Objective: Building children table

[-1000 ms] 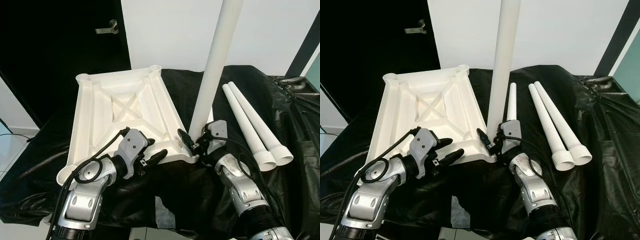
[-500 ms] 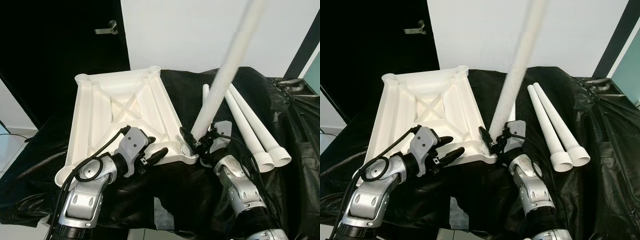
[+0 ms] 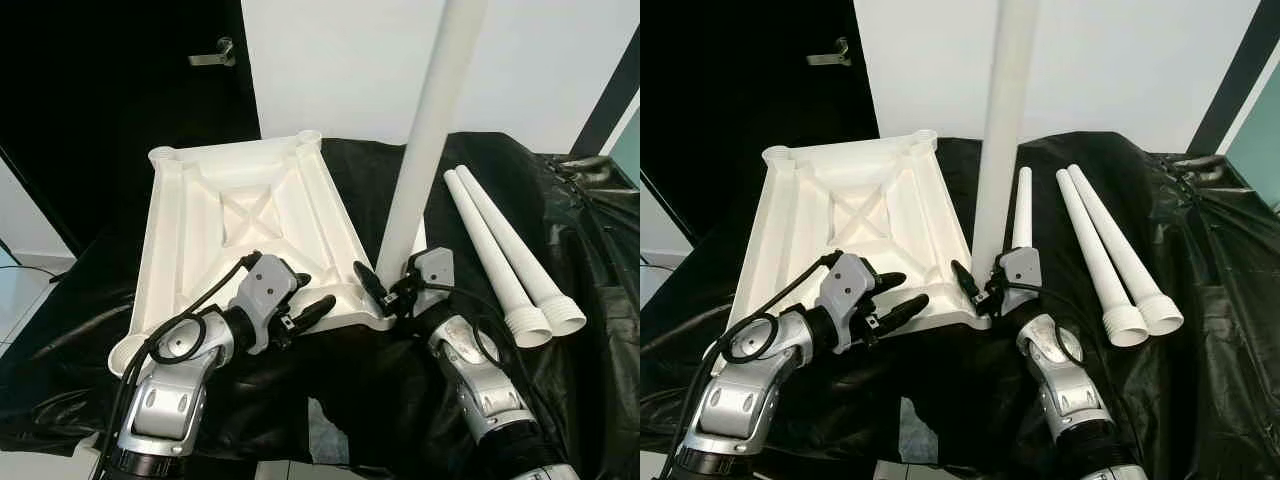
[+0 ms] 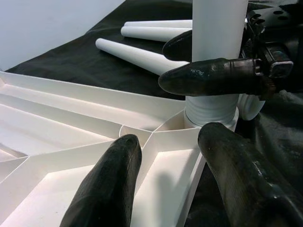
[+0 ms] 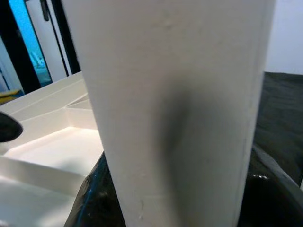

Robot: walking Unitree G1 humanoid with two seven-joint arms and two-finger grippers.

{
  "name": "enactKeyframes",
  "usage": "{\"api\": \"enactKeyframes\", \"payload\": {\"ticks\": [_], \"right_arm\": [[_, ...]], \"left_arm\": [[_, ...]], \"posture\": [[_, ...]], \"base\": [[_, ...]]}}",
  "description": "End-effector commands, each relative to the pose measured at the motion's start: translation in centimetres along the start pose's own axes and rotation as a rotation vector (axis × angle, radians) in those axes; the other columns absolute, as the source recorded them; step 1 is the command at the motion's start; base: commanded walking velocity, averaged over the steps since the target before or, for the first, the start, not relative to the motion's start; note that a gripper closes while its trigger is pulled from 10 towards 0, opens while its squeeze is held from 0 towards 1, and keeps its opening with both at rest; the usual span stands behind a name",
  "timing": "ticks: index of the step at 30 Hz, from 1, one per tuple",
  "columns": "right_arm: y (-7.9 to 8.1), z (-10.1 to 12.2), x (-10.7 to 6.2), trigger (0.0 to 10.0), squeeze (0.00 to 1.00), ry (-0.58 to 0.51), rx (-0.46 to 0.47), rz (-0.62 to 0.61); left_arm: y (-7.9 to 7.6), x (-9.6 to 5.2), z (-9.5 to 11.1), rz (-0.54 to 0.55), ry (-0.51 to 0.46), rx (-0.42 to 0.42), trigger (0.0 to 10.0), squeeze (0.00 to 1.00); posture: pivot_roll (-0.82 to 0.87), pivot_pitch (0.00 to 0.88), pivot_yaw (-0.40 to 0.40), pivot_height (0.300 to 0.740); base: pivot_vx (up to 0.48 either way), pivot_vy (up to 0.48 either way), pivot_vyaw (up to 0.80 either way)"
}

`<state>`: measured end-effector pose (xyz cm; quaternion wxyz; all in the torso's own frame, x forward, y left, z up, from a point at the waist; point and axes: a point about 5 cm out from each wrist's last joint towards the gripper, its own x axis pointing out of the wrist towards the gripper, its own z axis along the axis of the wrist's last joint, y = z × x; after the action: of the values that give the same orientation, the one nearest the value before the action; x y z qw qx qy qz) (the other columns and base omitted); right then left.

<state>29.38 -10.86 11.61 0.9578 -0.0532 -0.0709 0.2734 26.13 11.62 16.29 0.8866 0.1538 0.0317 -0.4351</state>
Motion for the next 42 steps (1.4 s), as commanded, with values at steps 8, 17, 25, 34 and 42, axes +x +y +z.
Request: {"api": "enactKeyframes", "payload": {"ticks": [8,17,25,34,42], "right_arm": [[1.2,-3.4,-1.4,10.0,0.00,0.175,0.046,0.072],[0.8,-3.1,-0.8,10.0,0.00,0.159,0.114,-0.086],[0.9,-2.2,-0.4,10.0,0.00,0.119,0.088,-0.276],[2.0,-2.0,-0.2,10.0,0.00,0.126,0.029,-0.304],[1.8,-0.9,-0.3,10.0,0.00,0.055,0.076,-0.284]], "left_arm": [[0.8,-0.4,0.0,0.133,0.005,-0.006,10.0,0.00],[0.7,-0.4,0.1,0.137,0.001,-0.010,10.0,0.00],[0.8,-0.4,0.1,0.136,0.002,-0.008,10.0,0.00],[0.9,-0.3,0.2,0.137,0.000,-0.004,10.0,0.00],[0.8,-0.2,0.2,0.140,-0.003,-0.005,10.0,0.00]], "posture": [[0.13,0.000,0.013,0.740],[0.13,0.000,0.013,0.740],[0.13,0.000,0.016,0.740],[0.13,0.000,0.015,0.740],[0.13,0.000,0.004,0.740]], "base": [[0.000,0.000,0.00],[0.000,0.000,0.00],[0.000,0.000,0.00],[0.000,0.000,0.00],[0.000,0.000,0.00]]}}
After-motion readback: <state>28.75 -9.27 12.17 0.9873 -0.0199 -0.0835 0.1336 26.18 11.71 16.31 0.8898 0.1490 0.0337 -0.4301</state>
